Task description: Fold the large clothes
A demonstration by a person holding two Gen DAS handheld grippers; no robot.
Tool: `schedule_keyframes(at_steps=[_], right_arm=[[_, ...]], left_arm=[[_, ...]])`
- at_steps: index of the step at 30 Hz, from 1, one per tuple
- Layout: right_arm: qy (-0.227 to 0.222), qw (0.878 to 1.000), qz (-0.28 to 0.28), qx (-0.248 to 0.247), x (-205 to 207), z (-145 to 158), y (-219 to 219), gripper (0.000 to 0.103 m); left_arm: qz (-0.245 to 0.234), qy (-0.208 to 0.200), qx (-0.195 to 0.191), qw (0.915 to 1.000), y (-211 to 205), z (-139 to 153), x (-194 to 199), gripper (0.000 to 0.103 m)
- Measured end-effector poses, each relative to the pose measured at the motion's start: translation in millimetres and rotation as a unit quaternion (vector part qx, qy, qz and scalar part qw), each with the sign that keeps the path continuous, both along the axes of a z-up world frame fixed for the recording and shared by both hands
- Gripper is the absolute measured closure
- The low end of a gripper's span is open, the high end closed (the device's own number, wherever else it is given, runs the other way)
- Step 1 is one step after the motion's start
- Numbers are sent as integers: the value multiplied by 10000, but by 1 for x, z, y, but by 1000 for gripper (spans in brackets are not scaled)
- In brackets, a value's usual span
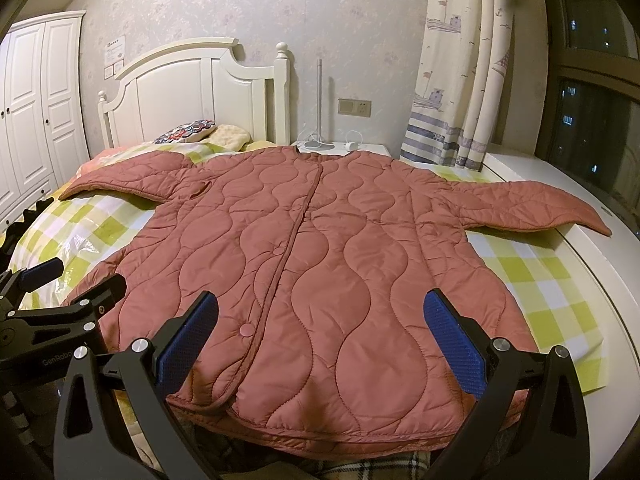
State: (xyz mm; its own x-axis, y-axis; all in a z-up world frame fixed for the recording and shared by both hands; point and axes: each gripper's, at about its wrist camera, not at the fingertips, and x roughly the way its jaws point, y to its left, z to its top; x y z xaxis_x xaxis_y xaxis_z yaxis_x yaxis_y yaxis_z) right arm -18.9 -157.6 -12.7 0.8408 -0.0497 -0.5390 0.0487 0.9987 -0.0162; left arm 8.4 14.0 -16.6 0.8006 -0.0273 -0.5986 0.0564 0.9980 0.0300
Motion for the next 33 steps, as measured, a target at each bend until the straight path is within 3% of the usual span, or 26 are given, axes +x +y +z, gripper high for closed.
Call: schedule_keyframes(at_steps=[22, 33], right_arm=[[68, 9999, -13, 98, 2, -4, -5, 5], [238, 9991, 0, 355, 21, -9, -26, 5]], left_arm=[[22, 181, -41, 9998, 1, -5, 6, 2], [-87, 468, -40, 9989, 0, -14, 31, 2]])
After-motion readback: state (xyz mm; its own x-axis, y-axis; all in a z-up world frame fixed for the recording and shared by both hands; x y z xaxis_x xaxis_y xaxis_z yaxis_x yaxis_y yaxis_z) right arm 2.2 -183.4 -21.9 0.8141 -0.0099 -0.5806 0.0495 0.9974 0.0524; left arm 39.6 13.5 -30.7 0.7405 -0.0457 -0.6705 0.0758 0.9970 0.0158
